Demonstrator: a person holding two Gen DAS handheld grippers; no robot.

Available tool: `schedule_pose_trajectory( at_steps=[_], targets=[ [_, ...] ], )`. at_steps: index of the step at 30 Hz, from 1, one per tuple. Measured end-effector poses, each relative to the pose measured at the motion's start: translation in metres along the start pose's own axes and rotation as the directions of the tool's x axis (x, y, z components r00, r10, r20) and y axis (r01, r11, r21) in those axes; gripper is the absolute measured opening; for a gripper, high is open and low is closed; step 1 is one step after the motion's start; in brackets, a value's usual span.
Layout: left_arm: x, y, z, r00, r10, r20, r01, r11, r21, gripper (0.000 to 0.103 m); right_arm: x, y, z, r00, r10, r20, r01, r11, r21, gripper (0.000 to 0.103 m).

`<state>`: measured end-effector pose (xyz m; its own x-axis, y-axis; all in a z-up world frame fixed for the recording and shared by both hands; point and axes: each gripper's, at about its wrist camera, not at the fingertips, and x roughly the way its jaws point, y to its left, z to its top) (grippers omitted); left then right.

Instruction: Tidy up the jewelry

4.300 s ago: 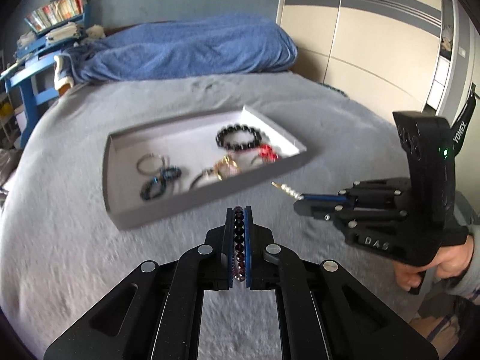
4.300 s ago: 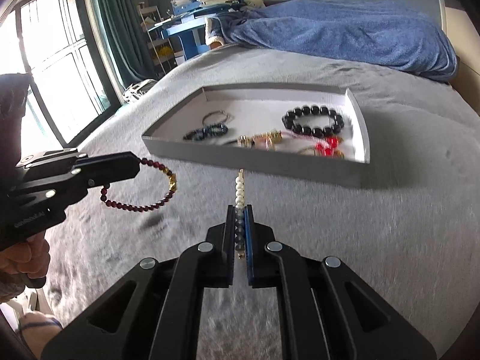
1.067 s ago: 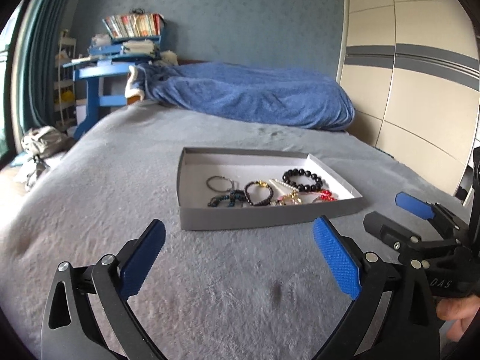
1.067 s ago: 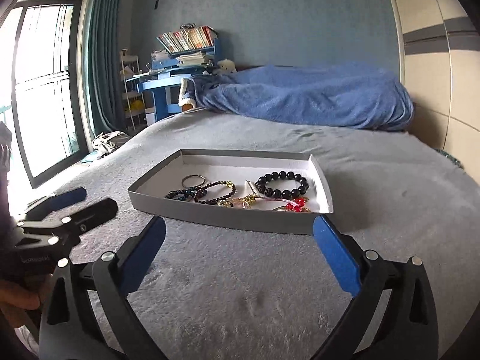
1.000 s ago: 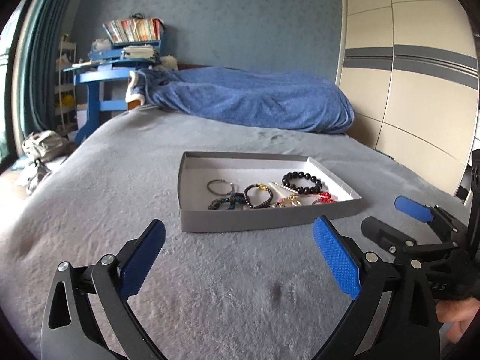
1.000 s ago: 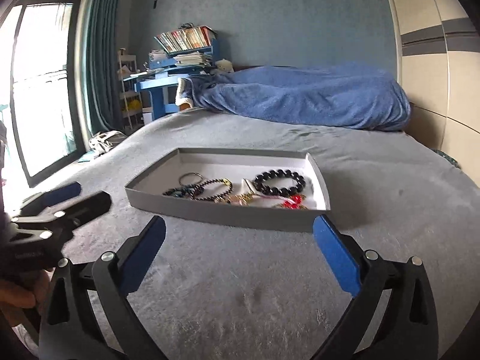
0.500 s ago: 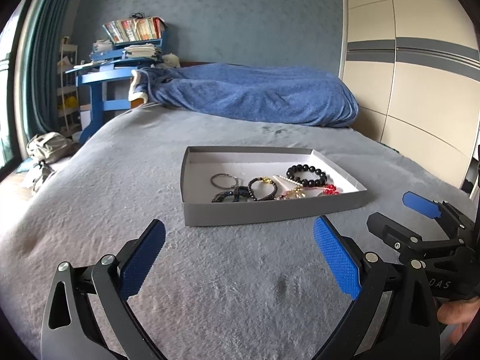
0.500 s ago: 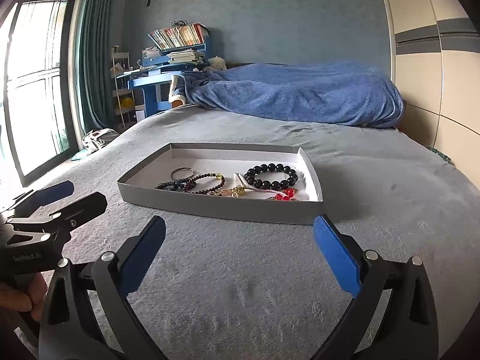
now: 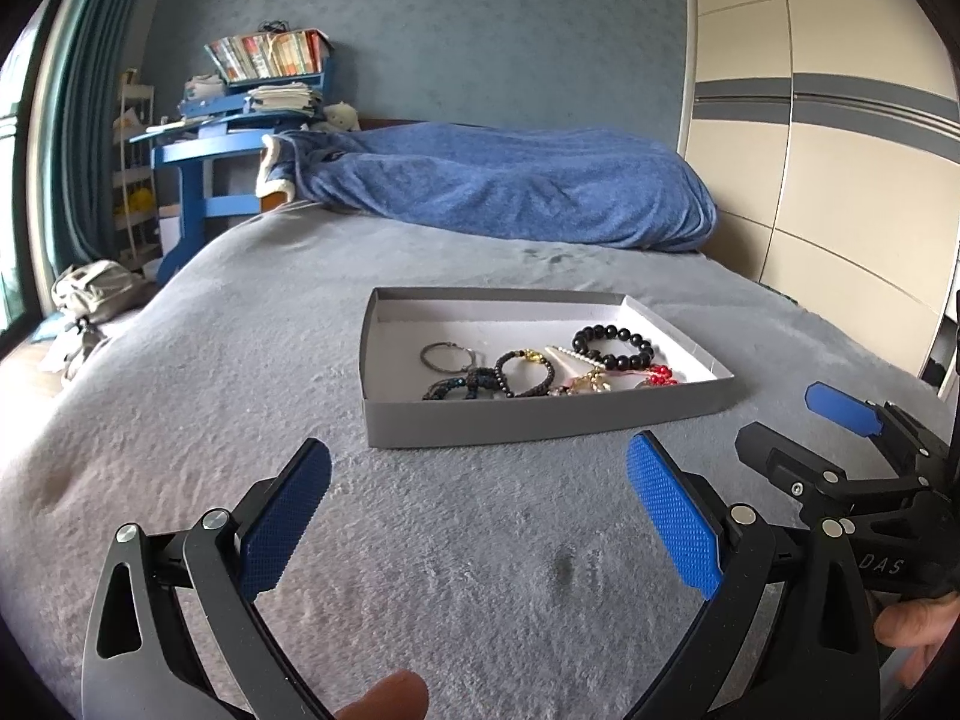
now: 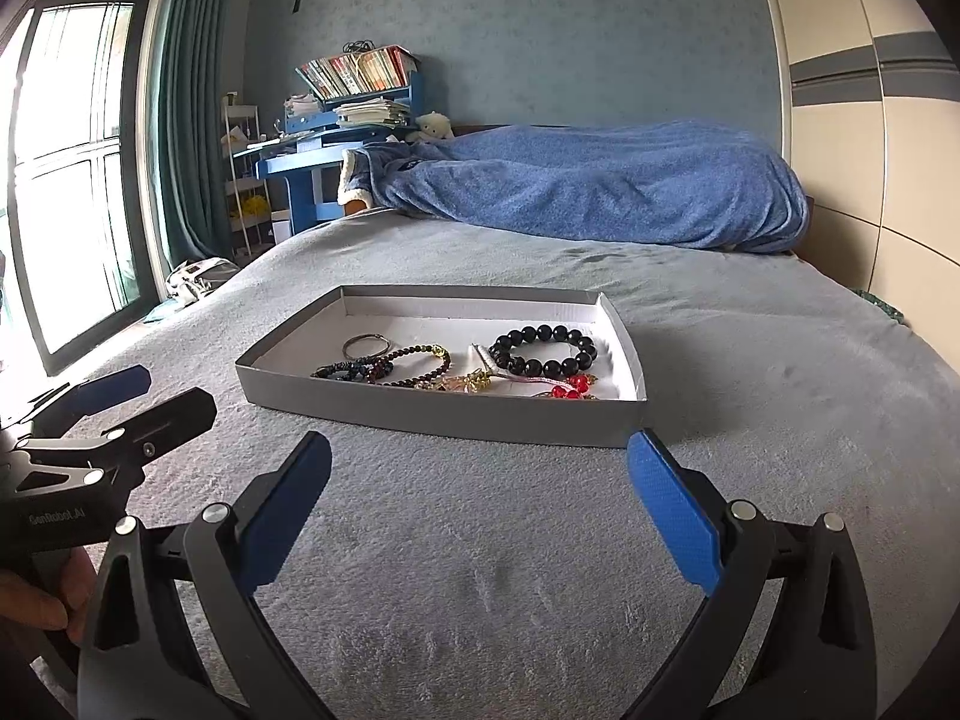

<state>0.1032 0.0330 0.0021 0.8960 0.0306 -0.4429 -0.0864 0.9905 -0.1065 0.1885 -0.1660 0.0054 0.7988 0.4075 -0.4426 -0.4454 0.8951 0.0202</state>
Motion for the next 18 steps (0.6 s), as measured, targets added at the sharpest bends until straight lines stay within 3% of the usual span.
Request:
schedule_pose_trajectory(
  at_steps=[18],
  targets=[
    [-0.0007, -0.0007, 0.0, 1.0, -0.002, -0.002, 0.002, 1.0, 0.005, 0.098, -0.0007, 0.001, -0.001, 1.0, 0.004, 0.001, -0.004, 1.0, 0.011, 0.097]
  ],
)
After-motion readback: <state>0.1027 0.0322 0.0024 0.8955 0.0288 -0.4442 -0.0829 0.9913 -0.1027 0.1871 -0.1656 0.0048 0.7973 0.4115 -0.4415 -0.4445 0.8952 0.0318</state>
